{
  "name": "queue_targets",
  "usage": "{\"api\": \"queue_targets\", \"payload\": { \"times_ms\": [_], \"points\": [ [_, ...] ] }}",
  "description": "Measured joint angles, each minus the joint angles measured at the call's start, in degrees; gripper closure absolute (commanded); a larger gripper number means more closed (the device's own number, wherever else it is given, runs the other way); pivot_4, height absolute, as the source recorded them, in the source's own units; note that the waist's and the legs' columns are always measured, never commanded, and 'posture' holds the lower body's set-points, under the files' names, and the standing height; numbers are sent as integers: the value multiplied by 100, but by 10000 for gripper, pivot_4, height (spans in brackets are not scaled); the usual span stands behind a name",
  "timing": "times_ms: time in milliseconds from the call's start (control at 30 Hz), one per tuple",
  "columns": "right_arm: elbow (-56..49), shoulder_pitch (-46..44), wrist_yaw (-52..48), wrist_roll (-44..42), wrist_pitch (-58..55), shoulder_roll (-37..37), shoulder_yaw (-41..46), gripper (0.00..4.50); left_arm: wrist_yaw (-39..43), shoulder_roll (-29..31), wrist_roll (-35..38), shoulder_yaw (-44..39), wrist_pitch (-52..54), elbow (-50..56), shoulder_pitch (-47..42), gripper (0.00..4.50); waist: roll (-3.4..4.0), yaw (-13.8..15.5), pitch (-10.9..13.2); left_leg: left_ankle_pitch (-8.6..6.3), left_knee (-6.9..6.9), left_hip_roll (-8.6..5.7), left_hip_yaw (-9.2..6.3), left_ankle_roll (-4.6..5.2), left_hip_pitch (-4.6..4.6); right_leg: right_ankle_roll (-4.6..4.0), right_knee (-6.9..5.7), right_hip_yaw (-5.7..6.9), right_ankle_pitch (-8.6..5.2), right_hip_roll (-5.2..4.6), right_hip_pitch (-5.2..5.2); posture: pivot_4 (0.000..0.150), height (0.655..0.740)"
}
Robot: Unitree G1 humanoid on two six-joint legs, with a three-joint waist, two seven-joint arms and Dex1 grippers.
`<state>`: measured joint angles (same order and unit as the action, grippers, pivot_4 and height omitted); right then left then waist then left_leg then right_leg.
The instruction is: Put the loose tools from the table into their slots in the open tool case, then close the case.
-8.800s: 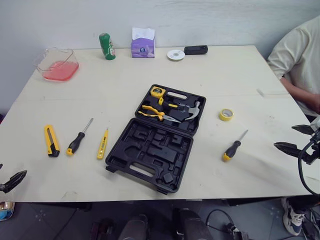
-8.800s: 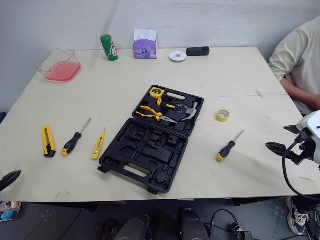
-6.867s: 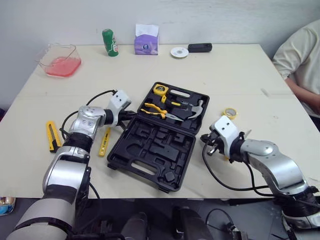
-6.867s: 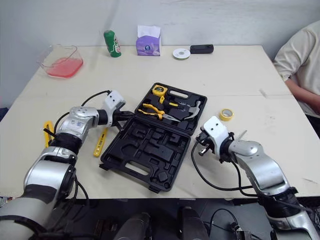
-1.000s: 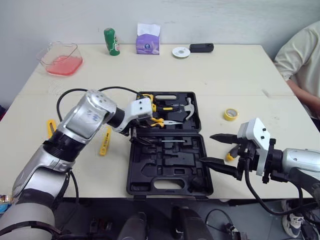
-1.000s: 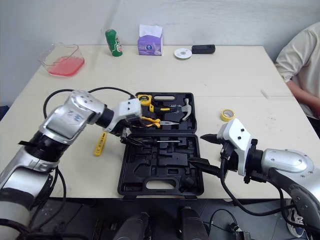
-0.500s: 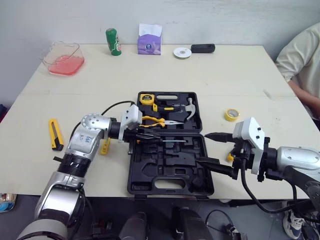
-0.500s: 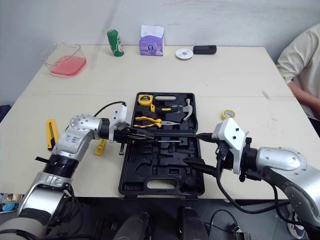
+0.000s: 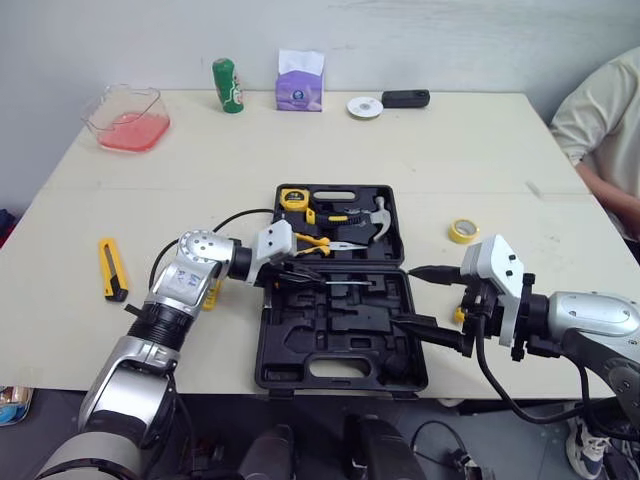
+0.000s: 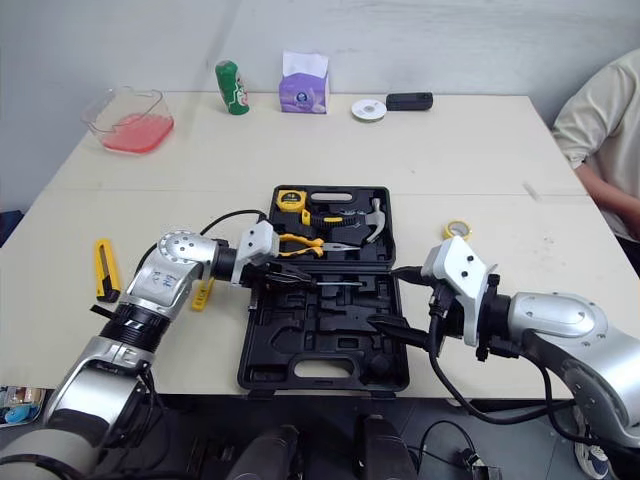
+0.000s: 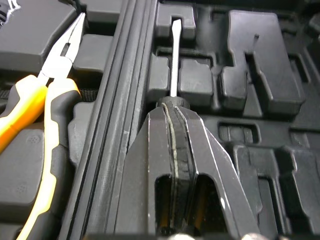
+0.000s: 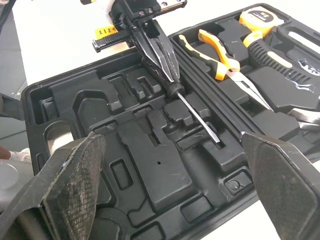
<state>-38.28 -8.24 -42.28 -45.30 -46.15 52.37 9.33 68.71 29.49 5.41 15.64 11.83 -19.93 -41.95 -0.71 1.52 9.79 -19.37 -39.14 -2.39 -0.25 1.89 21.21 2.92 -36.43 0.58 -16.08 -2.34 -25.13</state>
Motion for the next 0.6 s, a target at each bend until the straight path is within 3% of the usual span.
{"api": "queue_targets", "payload": {
  "times_ms": [100, 267, 600],
  "points": [
    [-12, 84, 51, 2, -8, -1, 4, 0, -134, -5, -170, 199, 198, 77, -59, 44486, 3, 3, -57, -8, 3, 1, -5, 14, -23, 0, 12, 3, 0, 0, 31, 1500, 7400],
    [-85, 310, 92, 35, -7, 1, 14, 0, -220, 22, -357, 358, 369, 139, -7, 44486, 10, -12, -89, -50, 47, 9, -14, 54, -162, -2, 82, 8, -11, -2, 177, 1500, 7400],
    [-57, 578, 199, 219, 26, -5, 50, 0, -395, -16, -383, 409, 701, 227, -12, 44486, 19, -2, -146, -45, 84, 8, -9, 46, -194, -2, 81, 4, -19, -5, 187, 1500, 7400]
  ]
}}
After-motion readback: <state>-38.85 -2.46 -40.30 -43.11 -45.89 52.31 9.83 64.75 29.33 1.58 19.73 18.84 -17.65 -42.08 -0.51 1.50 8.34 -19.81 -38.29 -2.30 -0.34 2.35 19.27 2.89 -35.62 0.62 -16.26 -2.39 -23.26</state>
